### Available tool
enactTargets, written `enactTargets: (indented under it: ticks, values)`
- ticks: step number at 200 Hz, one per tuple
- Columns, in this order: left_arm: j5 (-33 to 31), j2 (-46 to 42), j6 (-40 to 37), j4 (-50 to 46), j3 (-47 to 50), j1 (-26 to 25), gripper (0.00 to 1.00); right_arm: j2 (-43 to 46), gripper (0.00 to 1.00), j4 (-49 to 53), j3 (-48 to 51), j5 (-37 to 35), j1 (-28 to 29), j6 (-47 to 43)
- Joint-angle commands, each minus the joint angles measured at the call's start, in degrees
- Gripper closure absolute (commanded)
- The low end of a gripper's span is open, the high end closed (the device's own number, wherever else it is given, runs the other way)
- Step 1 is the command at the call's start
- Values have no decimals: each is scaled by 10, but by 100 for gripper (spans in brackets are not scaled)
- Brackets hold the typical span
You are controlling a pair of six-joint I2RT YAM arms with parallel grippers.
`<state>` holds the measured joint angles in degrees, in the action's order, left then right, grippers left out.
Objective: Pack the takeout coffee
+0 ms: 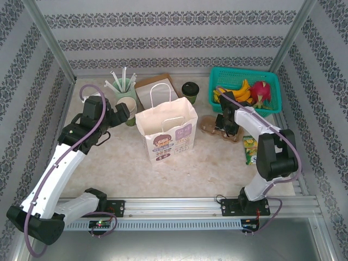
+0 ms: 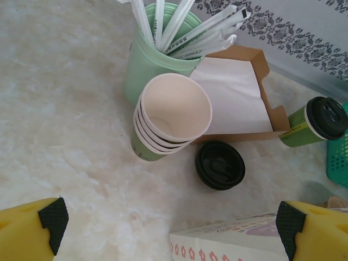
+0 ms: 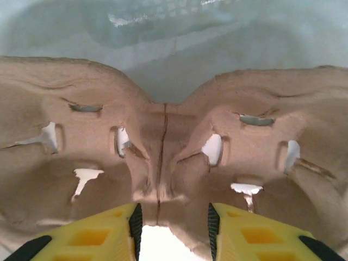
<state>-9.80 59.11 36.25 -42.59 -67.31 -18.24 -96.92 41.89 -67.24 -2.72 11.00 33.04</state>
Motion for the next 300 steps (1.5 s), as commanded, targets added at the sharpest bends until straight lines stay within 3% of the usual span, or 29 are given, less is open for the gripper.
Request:
enactTargets:
  ticks: [1, 49, 126, 152, 184, 200, 238, 300]
  values:
    - [-16, -15, -5, 39, 10, 6, 0, -13, 61, -11, -12, -10, 1, -1]
    - [-17, -22, -19, 53, 24, 7, 0, -33, 62, -23, -15, -10, 6, 0]
    - [3, -22, -33, 38, 24, 7, 0, -62, 71, -34, -30, -12, 9, -4]
    - [8, -26, -33, 40, 25, 7, 0, -58, 80, -34, -29, -22, 12, -8]
    - [14, -25, -45, 49, 24, 7, 0, -35, 100, -21, -27, -45, 18, -21]
    - [24, -23, -57, 59, 18, 10, 0, -10, 100, -11, -22, -53, 21, -30]
    - [116, 6, -133, 75, -28, 40, 0, 75, 100, 19, -15, -54, 30, -59]
    - [425, 75, -258, 164, -92, 73, 0, 174, 100, 102, -101, 39, 8, -129]
